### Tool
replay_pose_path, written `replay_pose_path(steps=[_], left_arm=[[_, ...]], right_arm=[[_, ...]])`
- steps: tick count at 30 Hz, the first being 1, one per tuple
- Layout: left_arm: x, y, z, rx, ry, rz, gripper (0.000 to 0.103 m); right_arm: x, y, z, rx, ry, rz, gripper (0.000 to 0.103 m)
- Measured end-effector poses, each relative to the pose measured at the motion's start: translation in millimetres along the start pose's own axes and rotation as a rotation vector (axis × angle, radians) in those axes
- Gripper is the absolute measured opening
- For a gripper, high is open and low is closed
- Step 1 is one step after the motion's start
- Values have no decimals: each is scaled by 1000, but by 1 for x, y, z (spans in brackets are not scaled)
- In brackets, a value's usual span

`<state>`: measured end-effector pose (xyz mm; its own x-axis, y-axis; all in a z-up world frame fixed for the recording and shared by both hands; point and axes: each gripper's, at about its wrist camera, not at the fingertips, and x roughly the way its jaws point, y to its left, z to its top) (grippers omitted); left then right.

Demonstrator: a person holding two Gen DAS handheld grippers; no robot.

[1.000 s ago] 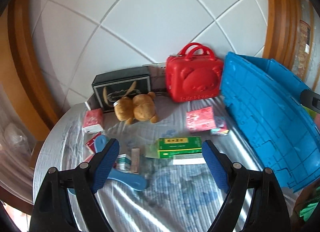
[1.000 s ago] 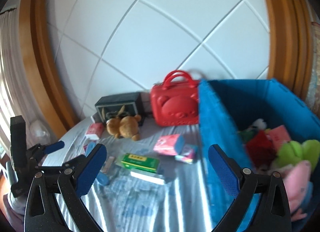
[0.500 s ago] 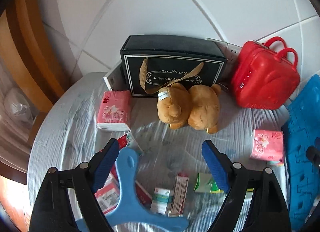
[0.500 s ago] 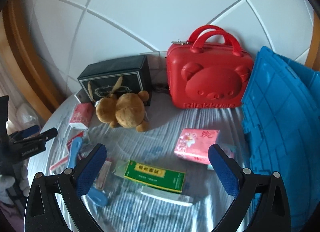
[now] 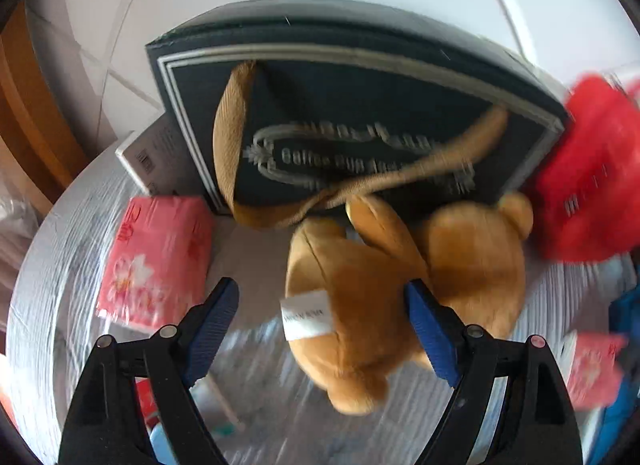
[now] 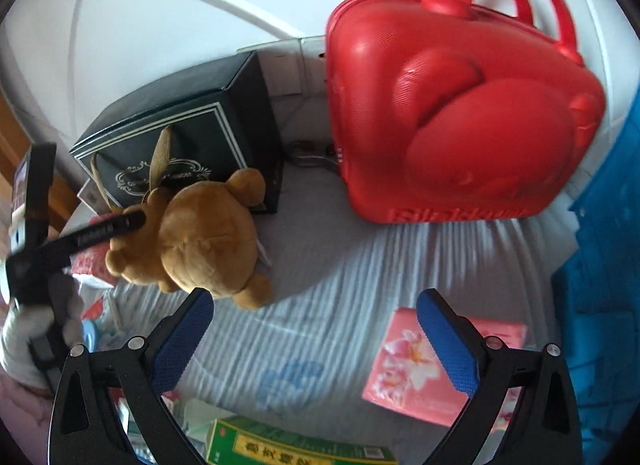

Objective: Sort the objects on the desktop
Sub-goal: 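Reach to the brown teddy bear and grasp it with both tools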

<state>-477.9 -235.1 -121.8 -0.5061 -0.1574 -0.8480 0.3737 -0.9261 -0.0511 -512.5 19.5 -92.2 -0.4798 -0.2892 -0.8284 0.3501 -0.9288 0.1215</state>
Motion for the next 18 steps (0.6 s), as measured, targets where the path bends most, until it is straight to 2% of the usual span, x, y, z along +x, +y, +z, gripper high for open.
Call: replay_pose_path(steps=[4,6,8,11,14,16,18], left_arm=[[2,-1,-62,97,121,19,85],[1,3,-84,114,148,10,85],[-8,9,-91,102,150,-20,85],[-33,25,-70,50,69,-30,85],[-47,38,-21,-36,-43,-32,85],[-29,36,14,-69,-33,9,85],[-4,32,35,-98,-4,44,85]], right_arm=[[5,16,11,-12,-13,18,103],[9,30,22,-19,-31,53,103],[21,43,40,-23,-48,83,103],[57,53,62,-2,17,22,103],[63,53,63,14,5,11,103],[67,56,64,-15,5,-13,103],[78,56,71,-22,25,-36,103]])
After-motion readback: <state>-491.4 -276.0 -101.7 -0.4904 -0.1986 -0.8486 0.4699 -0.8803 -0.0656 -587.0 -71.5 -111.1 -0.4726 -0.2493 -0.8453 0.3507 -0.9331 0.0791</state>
